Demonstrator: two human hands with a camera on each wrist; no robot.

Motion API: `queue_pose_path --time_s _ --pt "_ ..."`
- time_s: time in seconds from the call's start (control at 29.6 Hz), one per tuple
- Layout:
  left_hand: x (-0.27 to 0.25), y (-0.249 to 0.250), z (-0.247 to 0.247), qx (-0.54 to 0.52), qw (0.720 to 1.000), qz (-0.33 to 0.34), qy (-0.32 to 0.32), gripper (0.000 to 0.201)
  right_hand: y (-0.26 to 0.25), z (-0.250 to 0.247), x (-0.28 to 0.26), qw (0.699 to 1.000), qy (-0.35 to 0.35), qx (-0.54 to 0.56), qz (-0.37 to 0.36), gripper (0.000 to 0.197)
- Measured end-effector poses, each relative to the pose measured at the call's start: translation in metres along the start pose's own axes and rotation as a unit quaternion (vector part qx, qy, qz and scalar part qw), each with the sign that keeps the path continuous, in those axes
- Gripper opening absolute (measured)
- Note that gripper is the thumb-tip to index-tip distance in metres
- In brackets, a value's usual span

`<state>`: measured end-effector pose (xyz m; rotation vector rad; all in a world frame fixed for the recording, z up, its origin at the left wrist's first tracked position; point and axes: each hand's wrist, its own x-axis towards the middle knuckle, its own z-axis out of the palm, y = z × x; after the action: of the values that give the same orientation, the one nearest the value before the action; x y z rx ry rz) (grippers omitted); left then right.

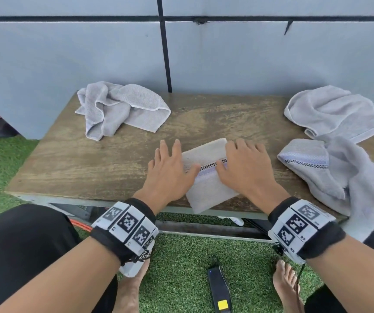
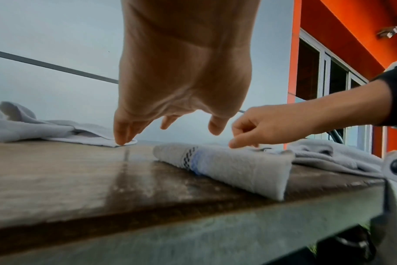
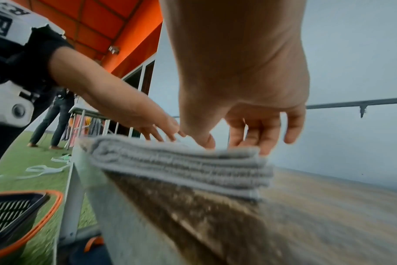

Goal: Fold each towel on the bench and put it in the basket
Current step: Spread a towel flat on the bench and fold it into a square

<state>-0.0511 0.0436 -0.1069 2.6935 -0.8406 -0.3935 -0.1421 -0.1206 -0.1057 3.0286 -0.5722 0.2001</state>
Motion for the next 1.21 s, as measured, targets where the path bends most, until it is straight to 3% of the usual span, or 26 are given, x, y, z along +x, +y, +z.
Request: queue_pose_path --time_s 0.07,0.17,0.27,0.44,0.64,0.78,0.91,1.08,1.21 --pt "-0.005 0.003 0.012 0.011 0.999 0.034 -0.001 0.079 -0.002 0.013 -0.004 0.996 0.002 0.059 -0.064 0.042" --pt "-0.009 0.001 0.035 0.038 0.997 0.07 -0.012 0.074 -0.001 0.03 -0.011 0.983 -0.111 0.111 -0.094 0.062" --pt "-0.003 -0.009 0.04 0.06 0.995 0.079 -0.013 0.07 0.007 0.037 -0.013 0.979 -0.136 0.136 -0.068 0.067" --pt "0.009 -0.013 0.028 0.055 0.998 0.02 -0.032 0.071 0.014 0.031 -0.013 0.97 -0.186 0.156 0.002 0.069" --pt "0.003 0.004 0.018 0.082 0.995 -0.055 0.024 0.087 0.01 0.011 -0.012 0.985 -0.1 0.126 0.057 0.056" --pt "0.003 0.009 0.009 0.104 0.991 -0.077 0.019 0.078 0.013 0.003 -0.01 0.965 -0.151 0.182 0.114 0.046" --pt "0.004 0.011 0.008 0.051 0.997 -0.063 0.016 0.07 0.013 0.003 -0.008 0.944 -0.18 0.23 0.152 0.052" --pt "0.003 0.013 0.003 -0.039 0.998 -0.009 0.041 0.04 0.008 0.005 -0.006 0.932 -0.201 0.247 0.175 0.062" --pt "0.005 0.012 0.003 -0.116 0.992 0.029 0.04 0.04 0.008 0.005 -0.006 0.929 -0.21 0.254 0.166 0.061"
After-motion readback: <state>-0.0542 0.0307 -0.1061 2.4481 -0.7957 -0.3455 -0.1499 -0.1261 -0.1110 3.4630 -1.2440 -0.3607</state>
